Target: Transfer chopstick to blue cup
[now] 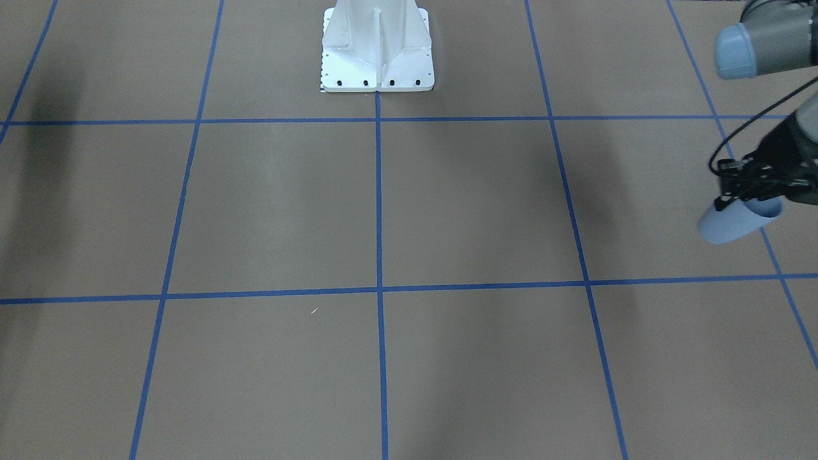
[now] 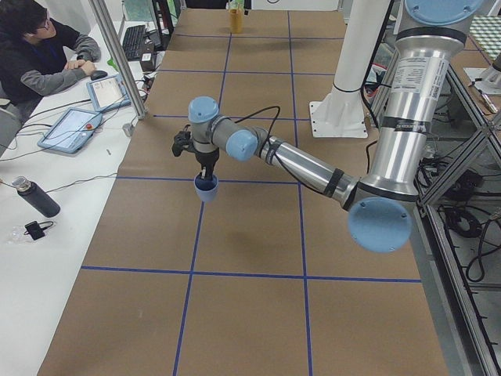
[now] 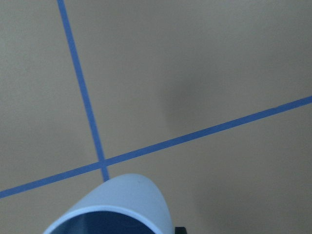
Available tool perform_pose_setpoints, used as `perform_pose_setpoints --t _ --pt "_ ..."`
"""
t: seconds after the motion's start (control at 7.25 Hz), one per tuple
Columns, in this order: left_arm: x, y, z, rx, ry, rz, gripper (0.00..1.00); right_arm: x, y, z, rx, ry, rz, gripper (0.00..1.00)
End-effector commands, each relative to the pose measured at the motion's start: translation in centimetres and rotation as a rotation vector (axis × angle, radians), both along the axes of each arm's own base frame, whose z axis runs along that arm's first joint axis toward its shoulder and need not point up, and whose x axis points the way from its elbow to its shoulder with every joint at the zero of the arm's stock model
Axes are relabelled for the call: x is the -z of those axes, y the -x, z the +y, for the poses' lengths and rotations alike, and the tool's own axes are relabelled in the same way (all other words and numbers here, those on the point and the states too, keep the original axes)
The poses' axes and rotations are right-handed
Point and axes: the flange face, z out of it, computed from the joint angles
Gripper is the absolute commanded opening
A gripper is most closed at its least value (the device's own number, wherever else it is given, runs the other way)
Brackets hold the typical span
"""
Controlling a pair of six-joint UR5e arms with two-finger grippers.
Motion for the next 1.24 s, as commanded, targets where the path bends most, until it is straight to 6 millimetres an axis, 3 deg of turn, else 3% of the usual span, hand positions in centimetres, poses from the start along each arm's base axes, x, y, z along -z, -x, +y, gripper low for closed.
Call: perform_pose_setpoints --t 0.0,0.14,0.28,0.55,0.69,0.83,1.1 --pt "12.8 -15.1 2.8 0.062 0.129 0.03 0.0 -0.1 0.0 0.0 0.0 0.002 0.0 1.0" --pt "20.0 -20.4 4.5 0.071 0.16 -0.024 0.0 -0.1 0.0 0.0 0.0 0.002 0.0 1.0" --pt "24.2 -24.9 6.5 0.086 0.167 -0.043 0.0 -0.1 0.0 0.0 0.001 0.0 -0.001 1.0" --pt "29.1 -35.4 9.4 0.117 0.177 -0.09 0.0 0.0 0.0 0.0 0.002 0.001 -0.004 1.0" --pt "29.4 -38.8 9.8 0.113 0.165 -0.094 0.0 -0.1 0.1 0.0 0.003 0.002 -0.004 1.0" --pt "28.4 -41.2 9.5 0.104 0.154 -0.069 0.0 -0.1 0.1 0.0 0.003 0.002 -0.003 1.0" --pt "29.6 -42.6 9.9 0.099 0.156 -0.045 0.0 -0.1 0.1 0.0 0.002 0.003 -0.003 1.0"
